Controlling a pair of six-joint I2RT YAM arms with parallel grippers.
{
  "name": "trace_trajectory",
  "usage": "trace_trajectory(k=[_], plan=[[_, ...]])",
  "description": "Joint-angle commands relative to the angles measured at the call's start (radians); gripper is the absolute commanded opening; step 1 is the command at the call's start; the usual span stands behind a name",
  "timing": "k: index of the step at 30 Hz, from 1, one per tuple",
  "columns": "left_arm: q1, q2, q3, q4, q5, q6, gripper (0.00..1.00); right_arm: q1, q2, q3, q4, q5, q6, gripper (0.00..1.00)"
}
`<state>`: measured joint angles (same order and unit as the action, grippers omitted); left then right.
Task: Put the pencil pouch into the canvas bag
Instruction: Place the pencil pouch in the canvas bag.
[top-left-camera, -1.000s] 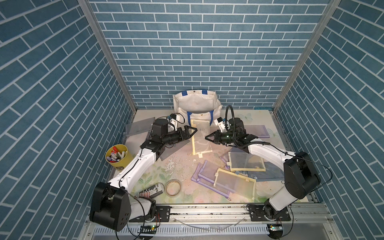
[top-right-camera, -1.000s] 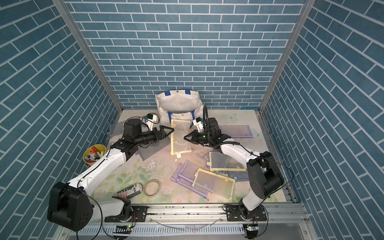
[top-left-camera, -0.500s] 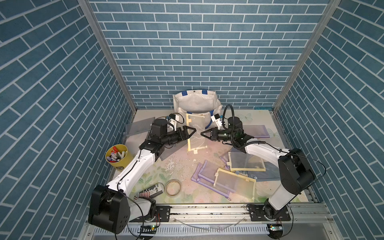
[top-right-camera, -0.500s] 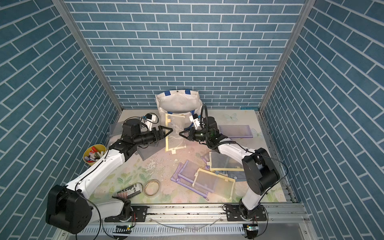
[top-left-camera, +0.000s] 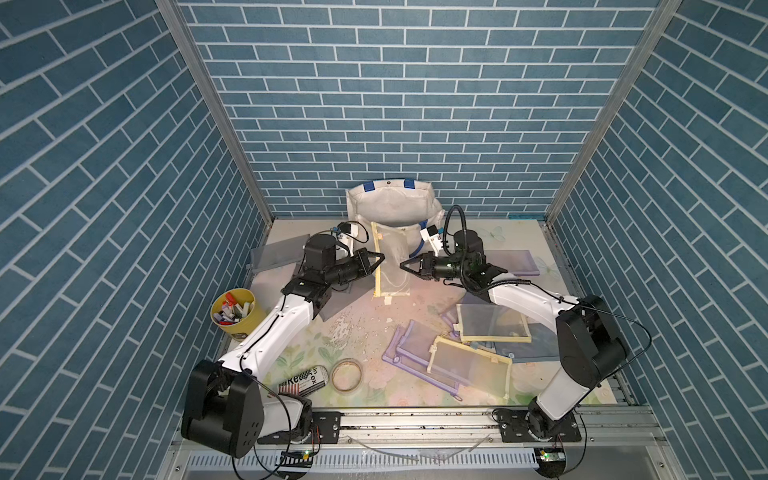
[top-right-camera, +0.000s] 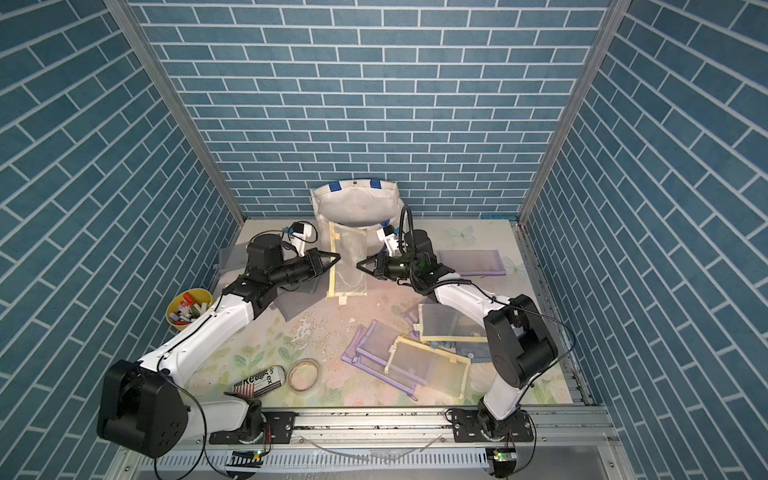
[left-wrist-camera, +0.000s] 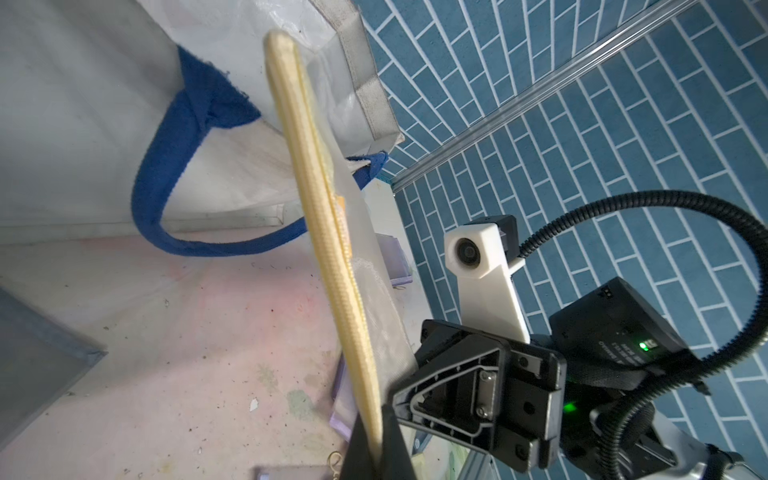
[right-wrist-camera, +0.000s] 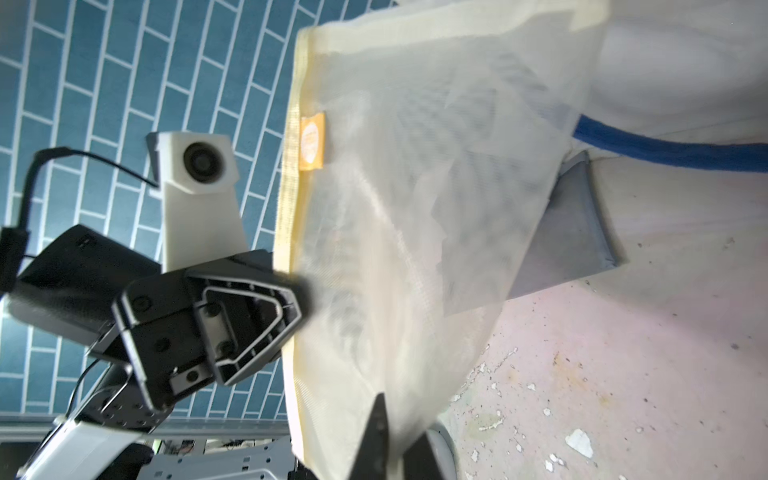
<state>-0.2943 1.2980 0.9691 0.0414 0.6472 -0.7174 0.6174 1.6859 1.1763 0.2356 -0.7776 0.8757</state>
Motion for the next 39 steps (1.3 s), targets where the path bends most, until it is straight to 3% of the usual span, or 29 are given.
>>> trace_trajectory(k=[1,5,9,16,20,21,28,39], plan=[[0.004,0.003,0.124,-0.139,-0.017,0.194,0.00,0.006,-0.044,0.137,-0.298,0.085,-0.147,0.33],[0.003,0.067,0.347,-0.366,-0.073,0.497,0.00,0.005,-0.089,0.226,-0.576,0.236,-0.227,0.64],[0.001,0.187,0.587,-0.506,-0.160,0.747,0.00,0.003,-0.129,0.291,-0.788,0.350,-0.307,0.79],[-0.061,0.542,1.116,-0.627,-0.385,1.171,0.00,-0.010,-0.234,0.268,-0.910,0.452,-0.368,0.84],[-0.075,0.783,1.494,-0.730,-0.440,1.292,0.00,-0.035,-0.301,0.189,-0.904,0.465,-0.342,0.84],[-0.081,0.821,1.529,-0.726,-0.457,1.314,0.00,-0.040,-0.314,0.175,-0.908,0.468,-0.339,0.84],[-0.120,0.923,1.463,-0.598,-0.568,1.427,0.00,-0.074,-0.379,0.135,-0.966,0.496,-0.351,0.81],[-0.122,0.932,1.300,-0.516,-0.598,1.478,0.00,-0.110,-0.366,0.157,-0.961,0.469,-0.379,0.82]])
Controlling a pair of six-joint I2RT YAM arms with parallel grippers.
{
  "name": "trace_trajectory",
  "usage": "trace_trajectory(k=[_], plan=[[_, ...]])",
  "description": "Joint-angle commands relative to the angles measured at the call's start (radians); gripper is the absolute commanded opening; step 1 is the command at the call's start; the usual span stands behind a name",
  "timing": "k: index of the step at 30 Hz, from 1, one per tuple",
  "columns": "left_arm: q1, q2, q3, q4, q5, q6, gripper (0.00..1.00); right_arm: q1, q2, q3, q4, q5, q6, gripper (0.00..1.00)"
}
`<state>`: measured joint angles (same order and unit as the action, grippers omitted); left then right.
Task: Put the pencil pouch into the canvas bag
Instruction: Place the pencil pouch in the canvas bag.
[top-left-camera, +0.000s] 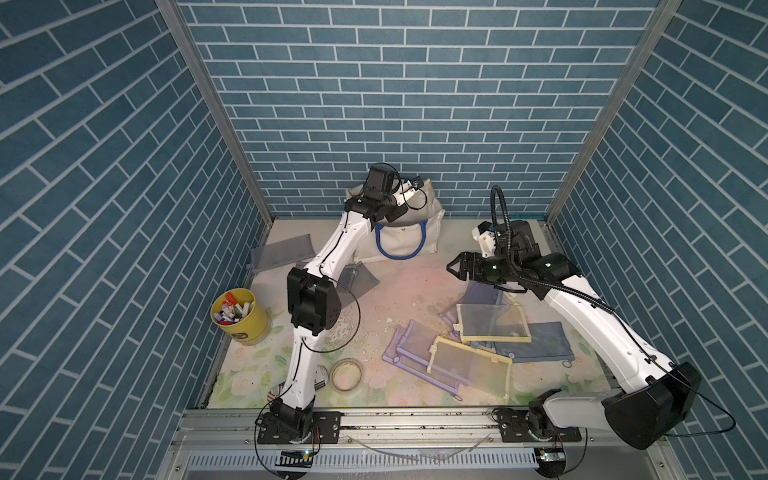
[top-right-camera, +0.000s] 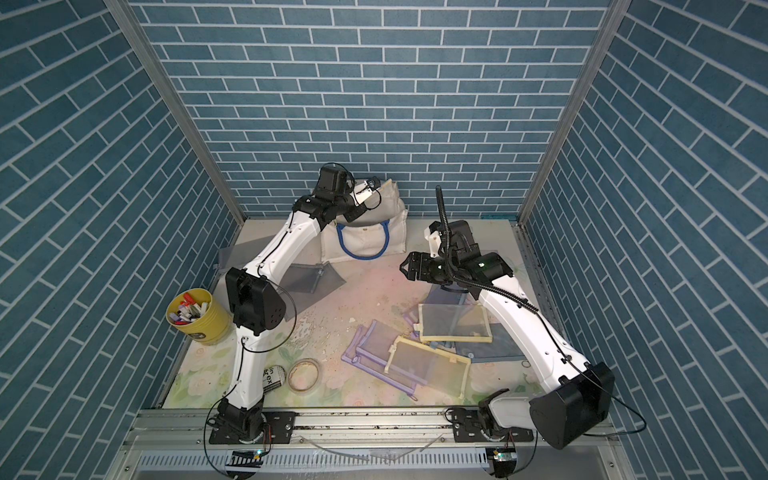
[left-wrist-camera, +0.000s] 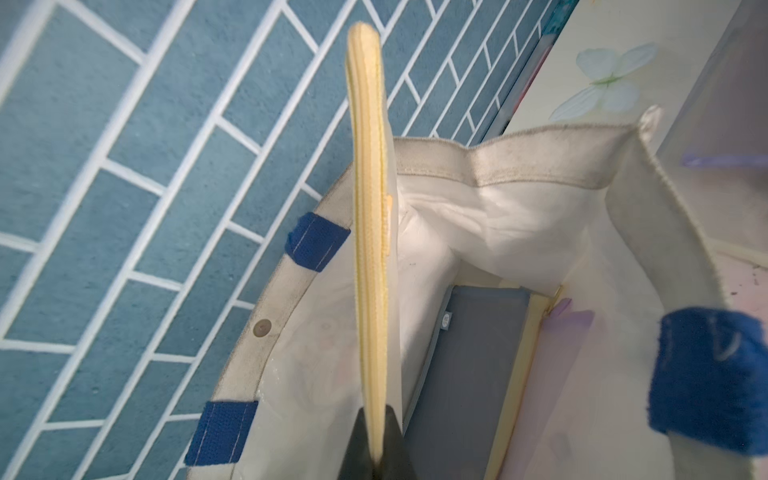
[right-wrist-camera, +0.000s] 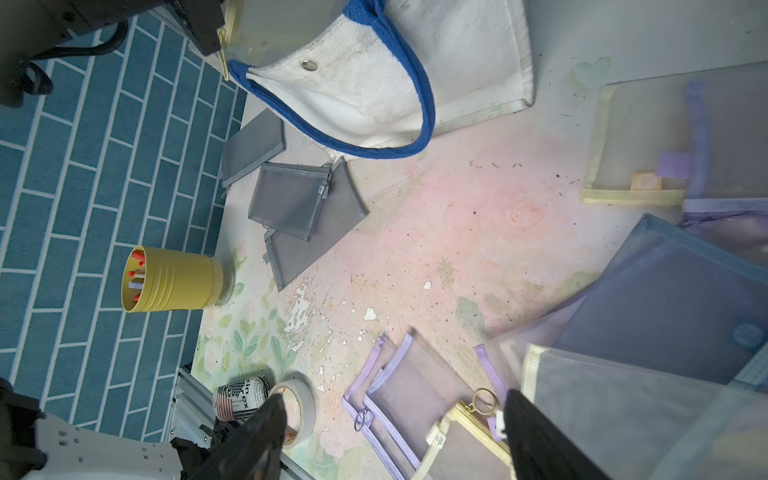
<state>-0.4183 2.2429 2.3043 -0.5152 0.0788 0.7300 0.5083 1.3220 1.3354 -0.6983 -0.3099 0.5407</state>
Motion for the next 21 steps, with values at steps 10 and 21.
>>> trace_trajectory(k=[10,21], plan=[[0.011,-0.069,-0.106,0.073,-0.049,-0.014,0.59,-0.002,0.046,0.055,-0.036,0.017,-0.055,0.82],[0.020,-0.389,-0.315,0.090,0.025,-0.447,0.91,-0.002,0.141,0.057,-0.023,0.072,0.017,0.84]])
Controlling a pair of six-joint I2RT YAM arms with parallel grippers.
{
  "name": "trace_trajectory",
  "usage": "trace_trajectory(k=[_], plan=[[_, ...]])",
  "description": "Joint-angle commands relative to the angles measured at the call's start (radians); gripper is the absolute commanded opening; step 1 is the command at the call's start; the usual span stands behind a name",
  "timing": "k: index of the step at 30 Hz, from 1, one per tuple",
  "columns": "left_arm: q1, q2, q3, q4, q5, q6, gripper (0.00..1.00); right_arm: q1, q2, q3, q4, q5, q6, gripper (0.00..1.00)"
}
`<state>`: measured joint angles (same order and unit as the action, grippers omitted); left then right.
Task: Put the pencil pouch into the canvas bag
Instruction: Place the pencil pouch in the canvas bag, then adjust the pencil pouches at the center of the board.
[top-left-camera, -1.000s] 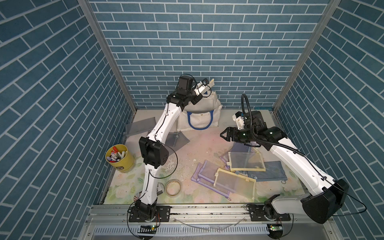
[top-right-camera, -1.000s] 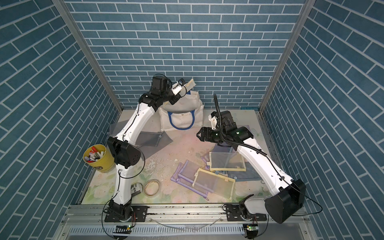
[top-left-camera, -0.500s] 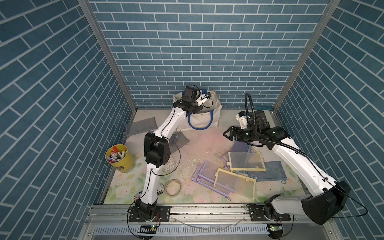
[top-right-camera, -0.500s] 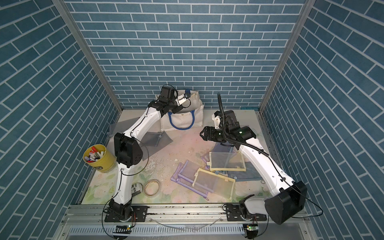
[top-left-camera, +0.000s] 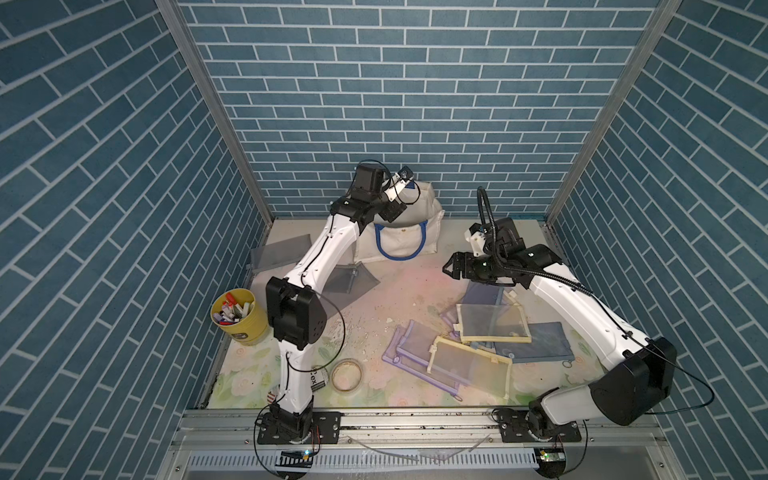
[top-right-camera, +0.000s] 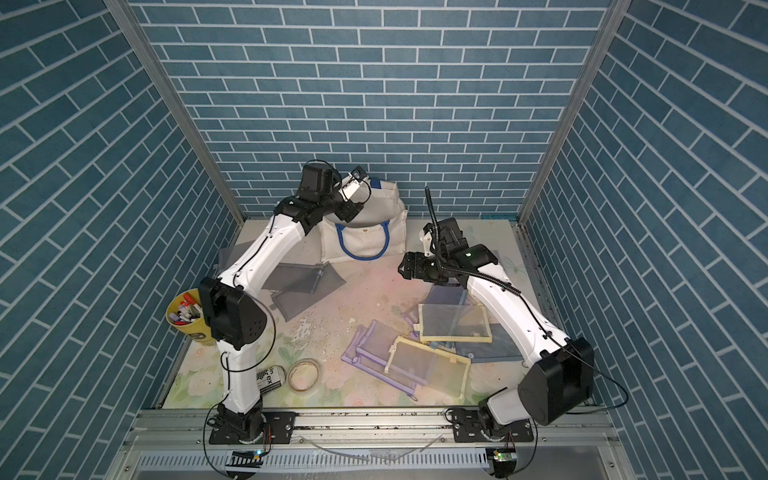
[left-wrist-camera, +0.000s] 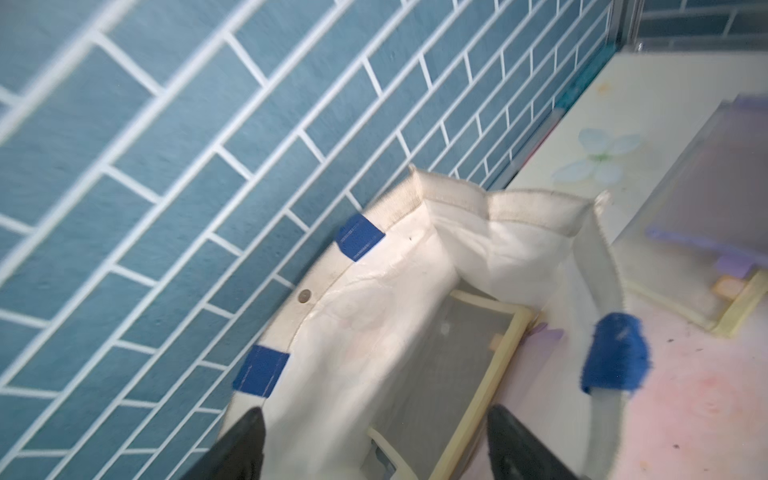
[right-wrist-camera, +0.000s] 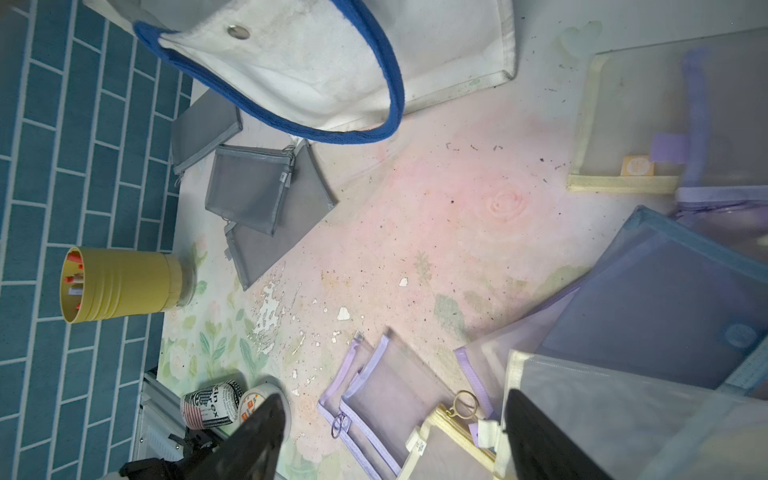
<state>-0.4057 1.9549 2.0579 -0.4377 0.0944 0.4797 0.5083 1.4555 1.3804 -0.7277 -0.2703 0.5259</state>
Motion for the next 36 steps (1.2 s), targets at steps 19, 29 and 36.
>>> trace_trajectory(k=[19,29,36], plan=[[0.488,-0.145,-0.482,-0.140,0.117,-0.826,0.98,0.075,0.173,0.037,0.188,-0.017,0.097,0.87],[0.563,0.361,0.067,-0.309,0.096,-0.773,0.96,0.098,0.081,-0.039,0.176,0.045,0.117,0.87],[0.545,0.437,0.054,-0.287,0.118,-0.785,0.95,0.098,0.027,-0.066,0.147,0.085,0.115,0.87]])
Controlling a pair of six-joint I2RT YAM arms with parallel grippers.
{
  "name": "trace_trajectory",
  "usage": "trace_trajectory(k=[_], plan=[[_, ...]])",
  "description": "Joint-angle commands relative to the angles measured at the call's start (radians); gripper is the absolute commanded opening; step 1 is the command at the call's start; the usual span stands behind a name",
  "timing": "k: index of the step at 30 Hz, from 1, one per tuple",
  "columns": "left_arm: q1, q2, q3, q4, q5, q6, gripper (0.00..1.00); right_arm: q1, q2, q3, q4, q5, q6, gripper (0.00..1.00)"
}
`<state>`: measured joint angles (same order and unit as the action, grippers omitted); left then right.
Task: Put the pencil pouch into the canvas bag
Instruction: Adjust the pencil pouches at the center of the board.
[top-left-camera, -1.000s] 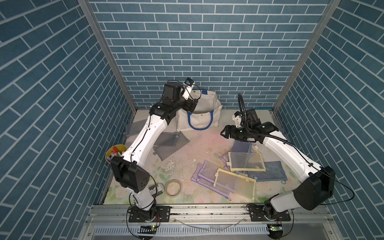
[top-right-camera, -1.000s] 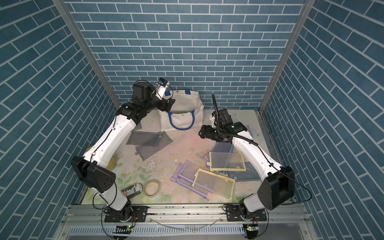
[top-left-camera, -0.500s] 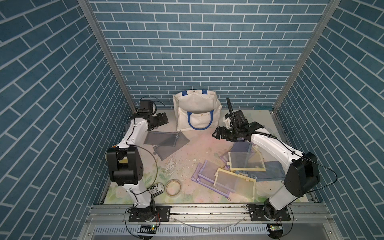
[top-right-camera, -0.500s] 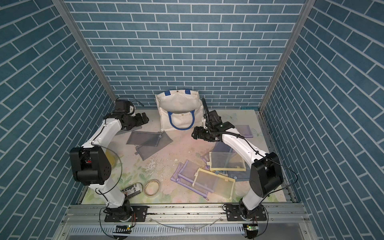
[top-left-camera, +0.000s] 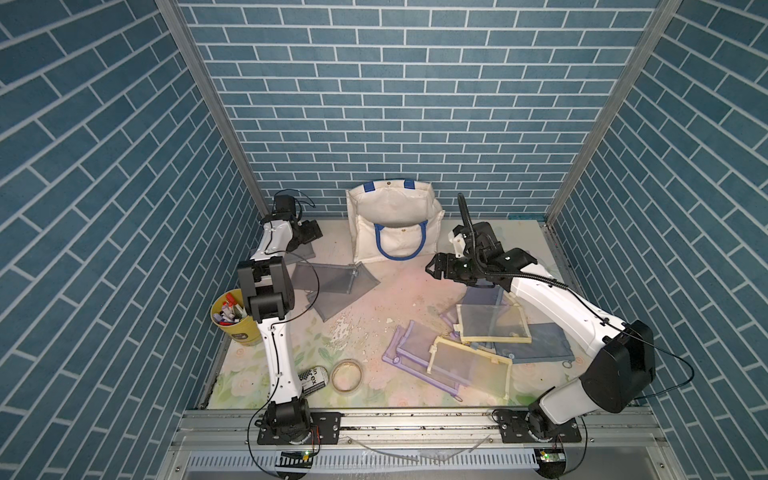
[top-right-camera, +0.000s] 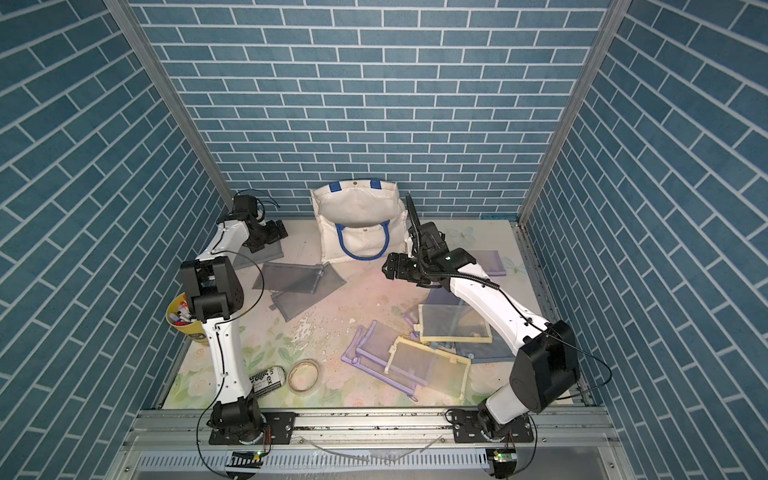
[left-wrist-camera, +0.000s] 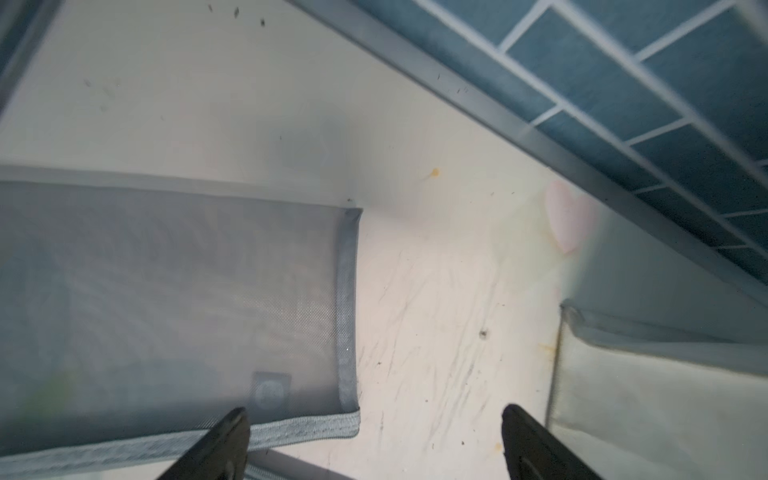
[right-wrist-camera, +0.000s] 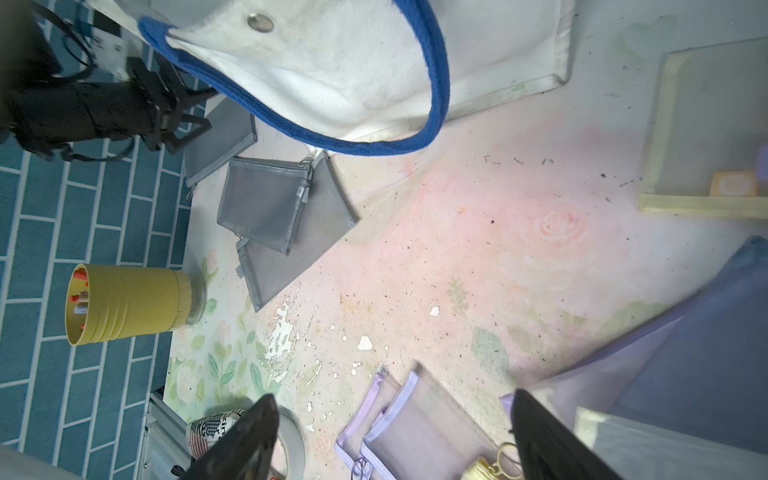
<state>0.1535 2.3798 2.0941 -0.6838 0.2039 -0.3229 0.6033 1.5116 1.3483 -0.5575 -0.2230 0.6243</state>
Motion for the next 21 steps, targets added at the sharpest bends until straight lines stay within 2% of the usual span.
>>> trace_trajectory(k=[1,9,15,21], plan=[[-0.015,0.015,0.008,-0.037,0.016,0.014,0.95,0.003,-0.025,-0.032,-0.025,0.038,0.016,0.87],[-0.023,-0.051,-0.146,0.022,0.066,-0.005,0.95,0.003,0.003,-0.001,-0.035,0.045,-0.010,0.86],[-0.023,-0.128,-0.308,0.081,0.077,-0.014,0.96,0.001,0.013,0.001,-0.026,0.039,-0.019,0.86],[-0.053,-0.252,-0.529,0.165,0.105,-0.067,0.96,0.000,0.013,-0.009,-0.010,0.033,-0.023,0.86]])
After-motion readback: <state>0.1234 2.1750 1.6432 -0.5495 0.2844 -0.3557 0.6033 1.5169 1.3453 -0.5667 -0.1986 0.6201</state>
